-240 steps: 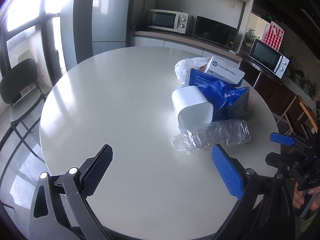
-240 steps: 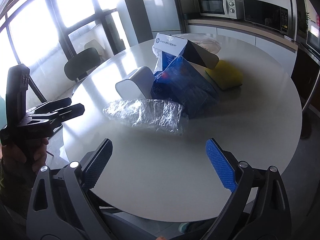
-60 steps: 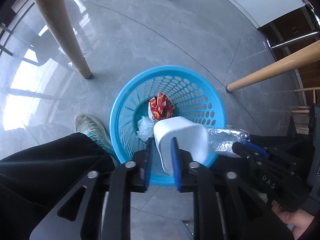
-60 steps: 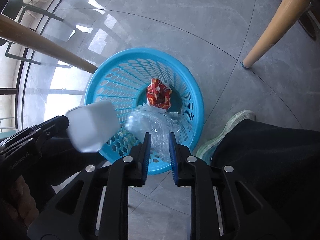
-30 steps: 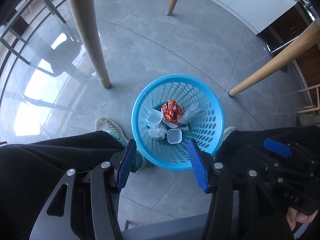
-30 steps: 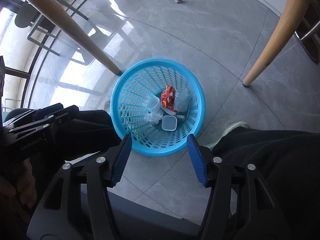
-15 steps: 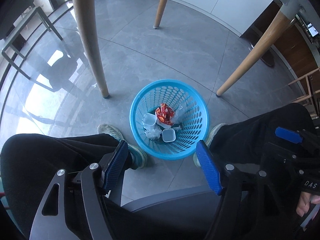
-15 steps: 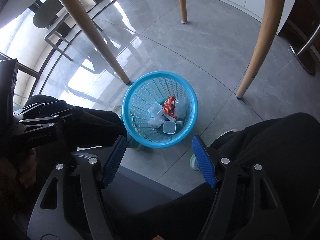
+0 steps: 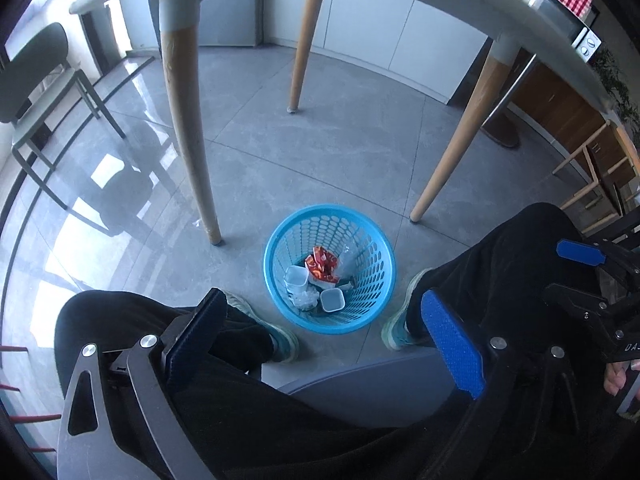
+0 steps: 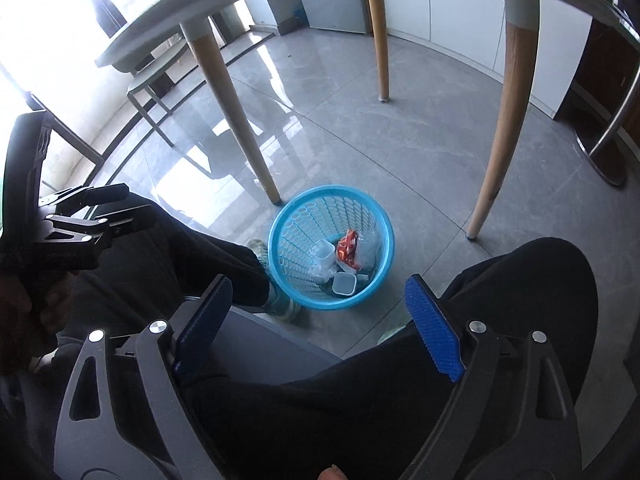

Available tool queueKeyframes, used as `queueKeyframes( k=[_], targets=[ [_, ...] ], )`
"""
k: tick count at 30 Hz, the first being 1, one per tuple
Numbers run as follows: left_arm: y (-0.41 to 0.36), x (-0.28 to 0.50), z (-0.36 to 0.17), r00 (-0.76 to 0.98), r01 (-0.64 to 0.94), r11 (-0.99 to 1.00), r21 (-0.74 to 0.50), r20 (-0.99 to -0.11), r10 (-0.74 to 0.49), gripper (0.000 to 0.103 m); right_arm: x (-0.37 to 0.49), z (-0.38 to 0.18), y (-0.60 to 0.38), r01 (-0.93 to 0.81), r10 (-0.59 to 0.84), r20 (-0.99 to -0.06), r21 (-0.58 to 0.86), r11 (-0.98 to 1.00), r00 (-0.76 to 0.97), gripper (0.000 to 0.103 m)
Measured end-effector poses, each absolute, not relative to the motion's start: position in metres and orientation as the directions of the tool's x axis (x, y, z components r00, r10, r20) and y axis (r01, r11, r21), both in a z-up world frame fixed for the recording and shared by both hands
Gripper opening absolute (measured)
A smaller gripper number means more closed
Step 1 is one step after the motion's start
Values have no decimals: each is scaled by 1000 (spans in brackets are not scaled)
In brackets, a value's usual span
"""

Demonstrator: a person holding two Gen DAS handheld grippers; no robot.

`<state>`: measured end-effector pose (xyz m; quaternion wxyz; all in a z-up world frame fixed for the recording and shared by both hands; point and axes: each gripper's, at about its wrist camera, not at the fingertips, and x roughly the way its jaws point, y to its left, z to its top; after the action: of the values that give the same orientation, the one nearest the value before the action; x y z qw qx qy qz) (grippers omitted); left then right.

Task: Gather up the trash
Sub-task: 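Withdraw both open tools and raise them back to the table, then grasp the white plastic bag with the left tool while the right tool grasps the white HP box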

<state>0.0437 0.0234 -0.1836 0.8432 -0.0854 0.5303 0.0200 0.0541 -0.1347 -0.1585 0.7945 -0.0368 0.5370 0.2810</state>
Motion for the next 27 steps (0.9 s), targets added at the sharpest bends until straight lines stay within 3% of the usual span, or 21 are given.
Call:
queueKeyframes(
  k=[9,18,27],
  targets=[
    [27,35,-129,556,-101,989,-104,-831,-31,96,46,-91,-150,-511,468,-793,236,826,391,94],
    [15,54,-60,690,-70,998,0,-722,49,97,69,-32,-165,-503,483,-698,201,841,529,94],
    [7,97,-9,764,-40,999,-14,-645,22,97,114,-6,-168,-526,487,-648,153,837,585,94]
  ],
)
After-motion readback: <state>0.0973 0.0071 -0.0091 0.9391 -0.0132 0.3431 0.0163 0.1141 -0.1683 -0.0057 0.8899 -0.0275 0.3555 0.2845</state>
